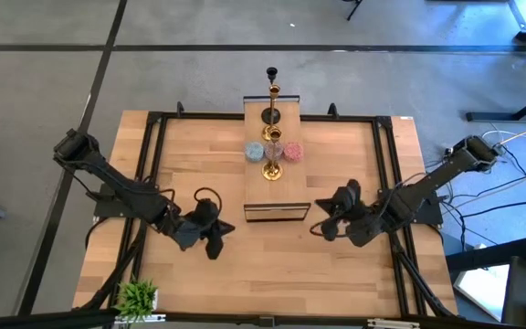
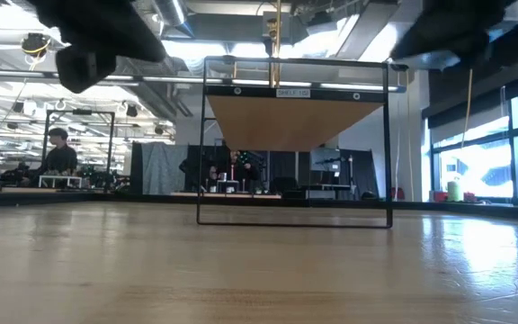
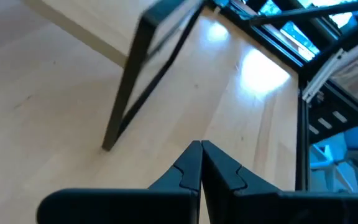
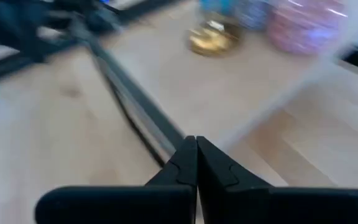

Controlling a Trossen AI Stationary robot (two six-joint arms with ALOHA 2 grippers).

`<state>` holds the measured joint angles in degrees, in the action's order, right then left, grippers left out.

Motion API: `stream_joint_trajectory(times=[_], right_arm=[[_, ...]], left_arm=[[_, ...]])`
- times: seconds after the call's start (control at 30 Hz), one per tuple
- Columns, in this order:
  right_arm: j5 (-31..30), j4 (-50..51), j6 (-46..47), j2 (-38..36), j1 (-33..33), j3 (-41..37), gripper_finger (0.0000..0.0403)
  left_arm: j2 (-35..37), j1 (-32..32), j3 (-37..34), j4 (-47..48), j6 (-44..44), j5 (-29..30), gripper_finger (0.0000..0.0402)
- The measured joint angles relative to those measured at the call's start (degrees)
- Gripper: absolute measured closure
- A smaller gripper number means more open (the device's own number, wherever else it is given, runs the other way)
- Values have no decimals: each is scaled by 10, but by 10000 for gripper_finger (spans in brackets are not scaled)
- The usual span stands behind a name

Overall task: Pick & Place candle stick holders
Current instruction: Adjust the shelf

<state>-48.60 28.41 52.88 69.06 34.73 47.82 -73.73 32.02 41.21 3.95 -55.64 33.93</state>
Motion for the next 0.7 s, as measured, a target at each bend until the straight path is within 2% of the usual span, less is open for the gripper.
stream_joint_trajectory(times=[0.1, 0.17, 0.23, 0.3, 0.43, 0.57, 0.7], right_arm=[[-6, 144, 140, 0, 3, 20, 403], [17, 227, 259, 7, 2, 20, 403], [54, 274, 344, 18, -1, 17, 403], [93, 287, 390, 38, -7, 12, 403], [130, 232, 403, 76, -23, 11, 403], [156, 142, 361, 103, -43, 12, 403], [163, 101, 352, 122, -54, 12, 403]], left_arm=[[0, 17, 0, 2, -4, 3, 400], [0, 27, 0, 1, -10, 6, 400], [0, 36, 0, 2, -13, 9, 400], [0, 43, 0, 3, -13, 10, 400], [0, 51, 0, 7, -12, 19, 400], [0, 52, 0, 6, -12, 20, 400], [0, 55, 0, 5, -9, 19, 400]])
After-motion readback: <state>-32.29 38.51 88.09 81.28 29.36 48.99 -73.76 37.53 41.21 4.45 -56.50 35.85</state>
